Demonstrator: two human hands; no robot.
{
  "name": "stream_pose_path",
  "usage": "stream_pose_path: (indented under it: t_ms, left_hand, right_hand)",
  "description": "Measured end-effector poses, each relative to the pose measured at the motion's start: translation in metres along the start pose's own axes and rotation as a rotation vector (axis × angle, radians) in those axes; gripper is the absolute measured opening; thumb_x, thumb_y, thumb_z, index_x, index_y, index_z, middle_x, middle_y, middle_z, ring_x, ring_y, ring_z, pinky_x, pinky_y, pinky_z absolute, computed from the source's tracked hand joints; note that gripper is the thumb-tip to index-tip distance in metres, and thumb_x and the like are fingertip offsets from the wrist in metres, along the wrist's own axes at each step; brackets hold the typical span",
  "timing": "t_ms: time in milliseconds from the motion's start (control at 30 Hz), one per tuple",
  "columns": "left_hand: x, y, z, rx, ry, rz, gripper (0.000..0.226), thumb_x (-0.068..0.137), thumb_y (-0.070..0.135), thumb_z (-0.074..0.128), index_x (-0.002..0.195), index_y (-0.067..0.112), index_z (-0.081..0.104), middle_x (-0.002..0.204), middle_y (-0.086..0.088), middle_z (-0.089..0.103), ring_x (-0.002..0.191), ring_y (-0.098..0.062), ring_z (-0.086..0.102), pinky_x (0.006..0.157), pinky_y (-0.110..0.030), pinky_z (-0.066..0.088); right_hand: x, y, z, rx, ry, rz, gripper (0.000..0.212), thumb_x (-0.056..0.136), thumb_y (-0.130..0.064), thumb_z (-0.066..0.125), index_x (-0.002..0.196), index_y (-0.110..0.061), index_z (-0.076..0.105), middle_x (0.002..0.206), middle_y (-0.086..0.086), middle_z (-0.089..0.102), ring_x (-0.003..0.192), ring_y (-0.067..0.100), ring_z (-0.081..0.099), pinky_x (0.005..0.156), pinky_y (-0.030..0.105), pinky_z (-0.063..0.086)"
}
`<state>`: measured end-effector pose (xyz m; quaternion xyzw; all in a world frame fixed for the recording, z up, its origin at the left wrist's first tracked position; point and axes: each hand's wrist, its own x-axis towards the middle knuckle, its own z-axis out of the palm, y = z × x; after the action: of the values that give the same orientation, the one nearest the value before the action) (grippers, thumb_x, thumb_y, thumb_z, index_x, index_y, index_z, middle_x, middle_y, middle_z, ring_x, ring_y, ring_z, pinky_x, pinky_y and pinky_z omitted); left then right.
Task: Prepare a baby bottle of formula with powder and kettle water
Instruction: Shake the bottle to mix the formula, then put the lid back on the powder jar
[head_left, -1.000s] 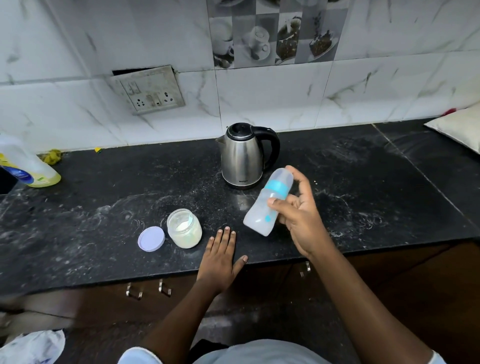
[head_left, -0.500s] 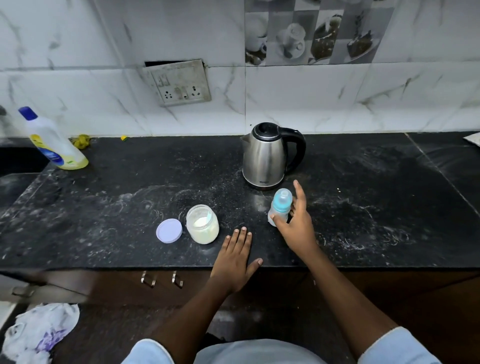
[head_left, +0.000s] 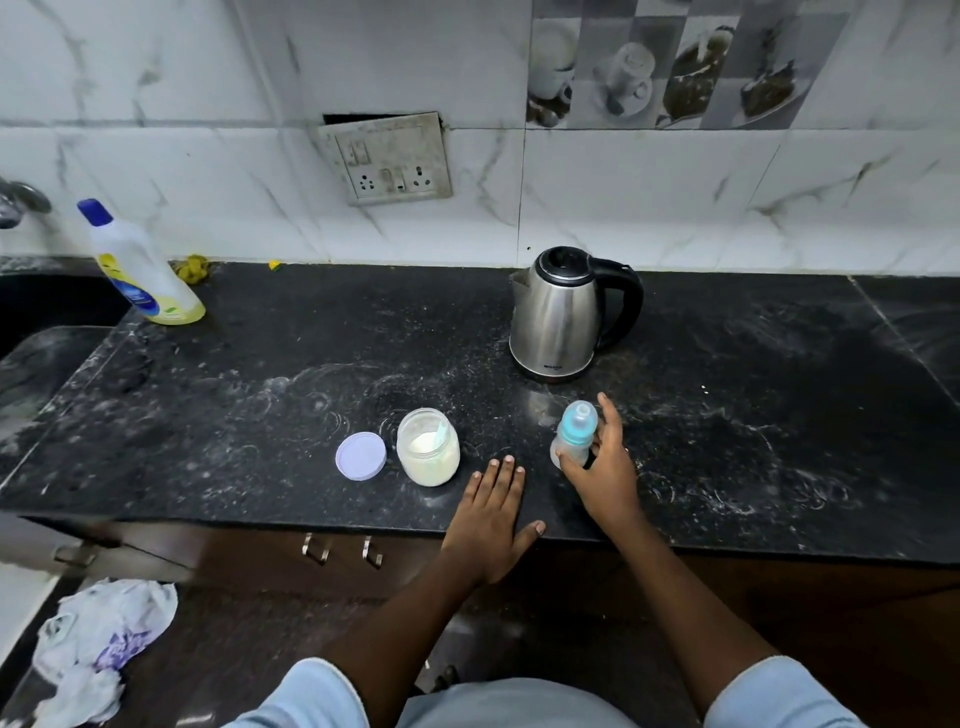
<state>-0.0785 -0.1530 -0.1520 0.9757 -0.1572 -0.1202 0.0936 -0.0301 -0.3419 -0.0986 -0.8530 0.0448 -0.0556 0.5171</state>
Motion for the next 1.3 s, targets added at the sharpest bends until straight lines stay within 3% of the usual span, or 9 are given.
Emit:
stream_pose_path:
  t_ms: [133,267,367,533,733,900,1100,1200,1300]
  left_hand:
    - [0.002,0.005,-0.014,-0.131,-0.084,0.015,0.092,0.105,0.068,0.031,0.167,0.011,-0.006,0.175,-0.013,-0.018,0.161,-0.028,-0.02,0.131,-0.048,-0.011]
    - [-0.004,0.009,-0.047,-0.255,0.023,0.136,0.087,0.107,0.058,0.04,0.168,0.01,0.001,0.177,-0.011,-0.008,0.162,-0.024,-0.015,0.132,-0.044,-0.007]
    - [-0.004,0.002,-0.084,-0.29,0.236,0.171,0.075,0.108,0.047,0.041,0.166,0.005,0.02,0.176,-0.015,0.012,0.164,-0.028,-0.001,0.133,-0.046,-0.002]
    - [-0.008,-0.062,-0.16,-0.182,0.546,-0.177,0.065,0.098,0.019,0.053,0.16,0.006,0.037,0.172,-0.017,0.028,0.16,-0.045,0.015,0.129,-0.053,0.0]
    - [-0.026,-0.156,-0.161,-0.296,0.31,-0.526,0.071,0.095,0.012,0.052,0.162,0.026,0.036,0.177,-0.004,0.016,0.161,-0.037,0.013,0.122,-0.064,0.018]
    - [-0.023,-0.176,-0.124,-0.145,-0.127,-0.473,0.087,0.095,0.059,0.061,0.167,0.03,0.021,0.178,-0.006,0.009,0.159,-0.042,0.017,0.122,-0.067,0.018]
    - [-0.023,-0.184,-0.103,-0.092,-0.036,-0.423,0.083,0.09,0.058,0.069,0.16,0.027,0.038,0.164,-0.003,0.041,0.146,-0.037,0.038,0.118,-0.057,0.027]
    - [-0.028,-0.187,-0.112,-0.325,0.216,-0.416,0.083,0.08,0.061,0.073,0.151,0.024,0.053,0.15,-0.006,0.057,0.137,-0.034,0.051,0.115,-0.051,0.039]
    - [-0.031,-0.175,-0.15,-1.034,0.506,-0.39,0.062,0.088,0.044,0.081,0.14,0.017,0.063,0.135,-0.006,0.069,0.117,-0.018,0.067,0.1,-0.037,0.056]
  right_hand:
    - [0.0,0.004,0.001,0.011,0.004,-0.002,0.11,0.082,-0.012,0.082,0.161,-0.04,0.011,0.135,-0.017,0.058,0.124,0.01,0.058,0.11,0.044,0.048]
    - [-0.011,0.005,0.003,-0.14,0.247,-0.169,0.101,0.084,-0.01,0.078,0.162,-0.025,0.016,0.166,0.01,0.027,0.152,0.03,0.027,0.119,0.062,0.03]
    - [-0.027,-0.01,0.012,-0.26,0.428,-0.397,0.079,0.087,-0.021,0.067,0.155,-0.011,0.028,0.166,0.025,0.017,0.151,0.045,0.023,0.119,0.061,0.025]
    - [-0.042,-0.037,0.043,-0.223,0.279,-0.593,0.075,0.088,-0.026,0.065,0.152,-0.013,0.029,0.164,0.024,0.022,0.153,0.036,0.026,0.122,0.048,0.018]
    - [-0.041,-0.057,0.097,-0.193,-0.06,-0.452,0.1,0.085,-0.056,0.068,0.163,-0.026,0.013,0.171,-0.001,0.018,0.157,0.005,0.01,0.119,0.043,0.017]
    - [-0.028,-0.062,0.127,-0.165,-0.252,-0.237,0.124,0.069,-0.067,0.076,0.165,-0.029,0.006,0.171,-0.004,0.02,0.156,0.016,0.021,0.122,0.042,0.011]
    - [-0.027,-0.063,0.141,-0.09,-0.216,-0.209,0.12,0.068,-0.073,0.07,0.164,-0.032,0.011,0.169,-0.011,0.021,0.155,0.014,0.021,0.122,0.047,0.014]
    - [-0.029,-0.074,0.133,-0.015,-0.118,-0.259,0.097,0.083,-0.067,0.062,0.162,-0.034,0.015,0.169,-0.011,0.023,0.154,0.016,0.025,0.122,0.056,0.019]
    - [-0.016,-0.105,0.115,0.077,-0.149,-0.359,0.087,0.089,-0.05,0.069,0.16,-0.041,0.02,0.167,-0.011,0.027,0.153,0.016,0.031,0.122,0.053,0.028]
